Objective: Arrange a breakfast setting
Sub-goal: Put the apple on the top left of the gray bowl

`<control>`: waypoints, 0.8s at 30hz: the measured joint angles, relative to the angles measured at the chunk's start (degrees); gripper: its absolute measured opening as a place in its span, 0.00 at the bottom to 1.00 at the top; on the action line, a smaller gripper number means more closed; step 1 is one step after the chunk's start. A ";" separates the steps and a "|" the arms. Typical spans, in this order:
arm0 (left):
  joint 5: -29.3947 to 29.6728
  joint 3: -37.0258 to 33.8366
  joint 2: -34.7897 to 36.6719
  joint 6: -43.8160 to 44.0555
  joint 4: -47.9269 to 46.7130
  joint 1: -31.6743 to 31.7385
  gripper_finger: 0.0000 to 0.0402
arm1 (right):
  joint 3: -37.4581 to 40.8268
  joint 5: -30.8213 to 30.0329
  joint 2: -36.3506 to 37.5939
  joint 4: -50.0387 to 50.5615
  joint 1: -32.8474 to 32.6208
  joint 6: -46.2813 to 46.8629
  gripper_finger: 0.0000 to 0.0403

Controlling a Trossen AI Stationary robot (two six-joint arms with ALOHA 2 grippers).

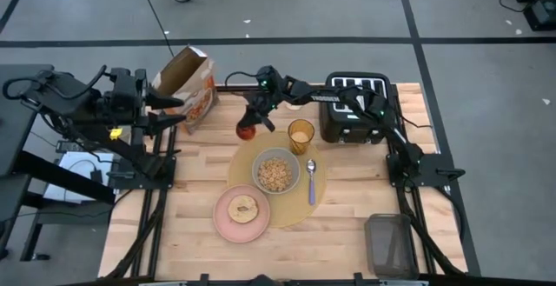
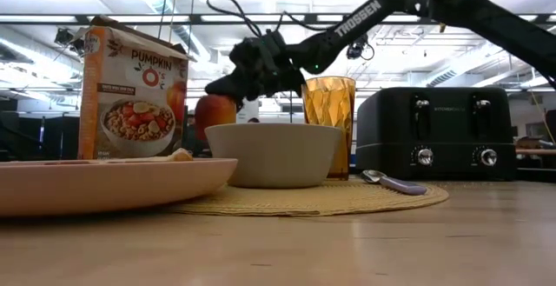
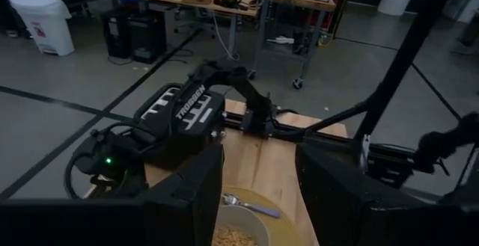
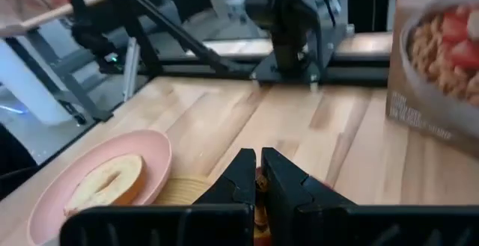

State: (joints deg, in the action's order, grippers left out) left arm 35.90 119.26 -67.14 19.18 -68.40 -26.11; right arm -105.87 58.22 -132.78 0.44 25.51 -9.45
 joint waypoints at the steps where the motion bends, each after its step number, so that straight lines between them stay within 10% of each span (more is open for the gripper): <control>1: 0.35 0.00 -0.04 -0.02 0.04 0.00 0.44 | -0.06 1.13 -0.43 -0.87 0.35 -0.60 0.04; 11: 2.95 0.00 -0.37 -0.31 0.14 0.07 0.44 | -0.02 7.82 -3.83 -4.36 1.78 -0.43 0.04; 24: 3.51 0.00 -0.41 0.15 0.26 0.07 0.44 | -0.02 -0.20 -4.03 -2.67 -0.45 -2.94 0.04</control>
State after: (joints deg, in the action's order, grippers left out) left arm 39.42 119.26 -67.55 19.33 -68.14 -26.04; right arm -105.89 58.03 -136.81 -2.24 25.06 -12.38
